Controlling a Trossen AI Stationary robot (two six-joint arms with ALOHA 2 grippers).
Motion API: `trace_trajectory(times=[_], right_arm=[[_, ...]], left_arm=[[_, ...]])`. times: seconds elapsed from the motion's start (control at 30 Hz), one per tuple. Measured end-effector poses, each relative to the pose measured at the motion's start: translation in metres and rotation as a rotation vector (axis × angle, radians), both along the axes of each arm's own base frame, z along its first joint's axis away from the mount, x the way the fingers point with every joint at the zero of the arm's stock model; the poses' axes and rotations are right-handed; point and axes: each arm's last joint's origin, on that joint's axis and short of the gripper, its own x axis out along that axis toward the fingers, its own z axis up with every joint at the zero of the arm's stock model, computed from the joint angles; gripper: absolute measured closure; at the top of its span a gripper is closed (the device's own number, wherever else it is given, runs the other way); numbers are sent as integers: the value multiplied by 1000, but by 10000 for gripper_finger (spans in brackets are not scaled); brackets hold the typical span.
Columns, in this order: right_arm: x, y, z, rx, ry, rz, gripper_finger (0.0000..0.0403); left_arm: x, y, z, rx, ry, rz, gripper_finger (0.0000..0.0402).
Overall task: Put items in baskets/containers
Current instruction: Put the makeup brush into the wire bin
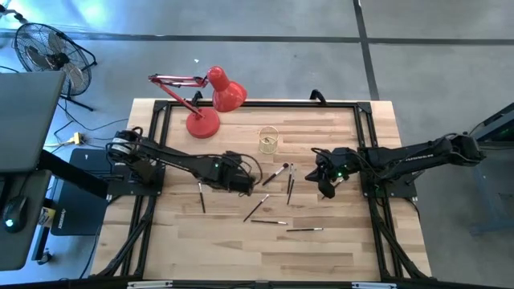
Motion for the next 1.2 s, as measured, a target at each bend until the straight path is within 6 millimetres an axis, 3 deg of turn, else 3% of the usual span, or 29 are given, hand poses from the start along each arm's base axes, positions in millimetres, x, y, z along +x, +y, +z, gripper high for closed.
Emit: trace_trajectory(times=[0.4, 0.63, 0.73, 0.8, 1.03, 1.13, 1.2], right_arm=[[0, 1, 0, 46, 7, 19, 401], [0, 1, 0, 46, 8, 9, 401], [0, 1, 0, 47, 7, 8, 401], [0, 1, 0, 60, 9, -5, 399], [1, -1, 2, 26, -19, -56, 401], [3, -3, 5, -7, -51, -105, 399], [5, -4, 8, -25, -91, -135, 399]], left_arm=[[3, -4, 3, 117, -5, -95, 369], [0, 20, -13, 72, -3, -168, 369], [-7, 29, -18, 77, -165, -157, 369], [-23, 32, -30, 98, -210, -155, 369], [-45, 47, -48, 354, -773, -240, 369], [-48, 60, -55, 503, -875, -310, 369], [-49, 70, -65, 591, -822, -364, 369]])
